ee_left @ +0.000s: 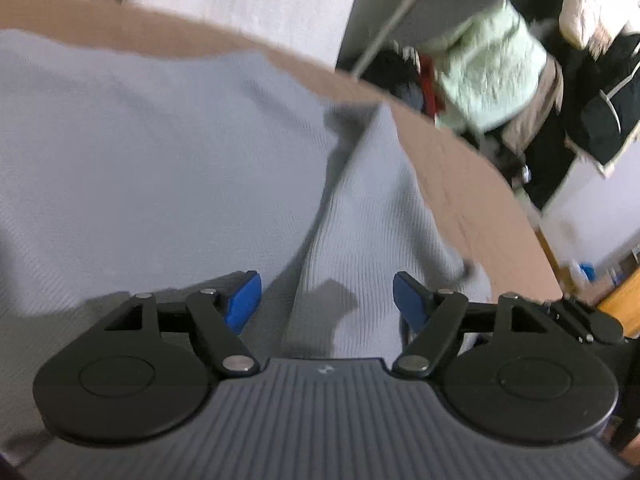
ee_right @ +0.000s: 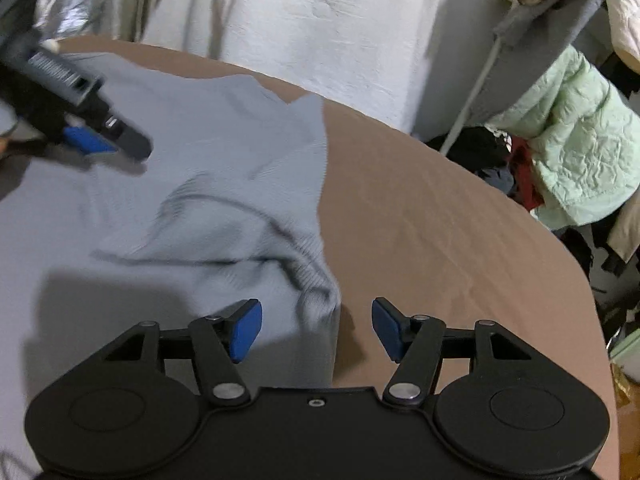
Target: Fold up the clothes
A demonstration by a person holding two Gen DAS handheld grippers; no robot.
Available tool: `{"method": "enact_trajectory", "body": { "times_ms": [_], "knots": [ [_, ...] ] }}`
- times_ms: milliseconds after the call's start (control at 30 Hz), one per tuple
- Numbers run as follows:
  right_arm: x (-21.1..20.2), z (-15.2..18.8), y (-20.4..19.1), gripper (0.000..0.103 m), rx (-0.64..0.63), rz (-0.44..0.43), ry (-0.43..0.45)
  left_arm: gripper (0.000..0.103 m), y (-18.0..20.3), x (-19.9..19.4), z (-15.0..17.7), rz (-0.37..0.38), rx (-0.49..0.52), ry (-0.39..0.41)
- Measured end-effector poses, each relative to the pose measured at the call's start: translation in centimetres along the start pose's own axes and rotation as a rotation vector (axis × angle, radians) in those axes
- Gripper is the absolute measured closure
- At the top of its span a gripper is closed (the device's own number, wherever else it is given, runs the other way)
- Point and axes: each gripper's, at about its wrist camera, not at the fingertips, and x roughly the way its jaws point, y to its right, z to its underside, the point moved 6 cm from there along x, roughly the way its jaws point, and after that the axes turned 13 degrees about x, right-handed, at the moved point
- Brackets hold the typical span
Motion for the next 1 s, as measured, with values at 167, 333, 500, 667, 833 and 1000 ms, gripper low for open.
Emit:
{"method": "enact_trajectory", "body": {
  "times_ms": [167,333,500,667,833,1000],
  "knots": [
    [1.8,-3.0,0.1,0.091,-0.003,0.036,0.049,0.102,1.1,0.6,-1.6,-0.080,0.141,-0.015],
    [-0.9,-0.4,0.6,0.094,-0.035,0.083,0.086,0.103,-0.6,-0.8,-1.7,-0.258,0.101,0.055],
    [-1.3,1.8,1.9,0.089,-0.046,0.195,0.024,0.103,-1.7,-1.3,-0.5,-0.299,0.101,0.046],
    [-4.9,-0.3,6.9,0.075,0.393,-0.019,0.032,0.101,-1.0,-1.8,0.0,-0.226,0.112,0.025],
    [-3.4,-3.8,5.8,0.054,0.735,-0.289,-0.105,0.097,0.4,-3.3,0.9,-0.168,0.071,0.002],
    [-0.6,-5.7,-0.4,0.028,0.740,-0.359,-0.238,0.091,1.0,-5.7,3.5,-0.185,0.037,-0.042]
  ]
}}
